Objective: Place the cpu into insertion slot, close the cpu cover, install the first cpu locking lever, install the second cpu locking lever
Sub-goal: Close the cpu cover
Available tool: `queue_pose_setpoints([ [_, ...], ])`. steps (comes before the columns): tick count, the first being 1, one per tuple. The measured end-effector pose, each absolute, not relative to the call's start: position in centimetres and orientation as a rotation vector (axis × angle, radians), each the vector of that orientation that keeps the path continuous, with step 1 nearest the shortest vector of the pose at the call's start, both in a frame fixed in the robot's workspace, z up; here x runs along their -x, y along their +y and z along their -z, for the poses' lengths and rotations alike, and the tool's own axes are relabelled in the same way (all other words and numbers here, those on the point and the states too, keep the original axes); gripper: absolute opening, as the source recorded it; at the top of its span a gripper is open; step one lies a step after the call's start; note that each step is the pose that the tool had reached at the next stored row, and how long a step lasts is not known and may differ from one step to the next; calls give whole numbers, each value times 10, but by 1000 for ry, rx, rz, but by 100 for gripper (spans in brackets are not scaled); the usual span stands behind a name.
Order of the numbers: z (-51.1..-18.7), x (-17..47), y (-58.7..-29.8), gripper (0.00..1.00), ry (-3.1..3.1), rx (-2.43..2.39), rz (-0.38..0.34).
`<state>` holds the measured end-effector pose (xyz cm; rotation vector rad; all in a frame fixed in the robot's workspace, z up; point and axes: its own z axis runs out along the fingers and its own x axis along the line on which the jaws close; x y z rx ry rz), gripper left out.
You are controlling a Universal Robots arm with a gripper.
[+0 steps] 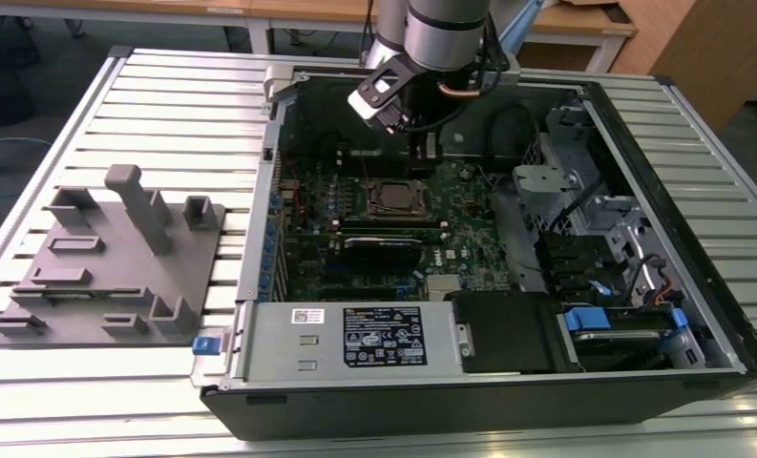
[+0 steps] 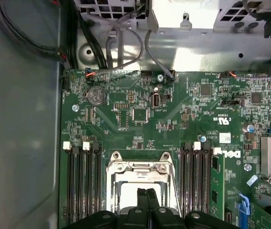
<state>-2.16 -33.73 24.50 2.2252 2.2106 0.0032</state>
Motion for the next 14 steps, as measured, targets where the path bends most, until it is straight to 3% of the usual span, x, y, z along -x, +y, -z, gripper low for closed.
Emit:
queue_pose_setpoints([
  [14,-244,22,-337,11,2229,-2222,14],
])
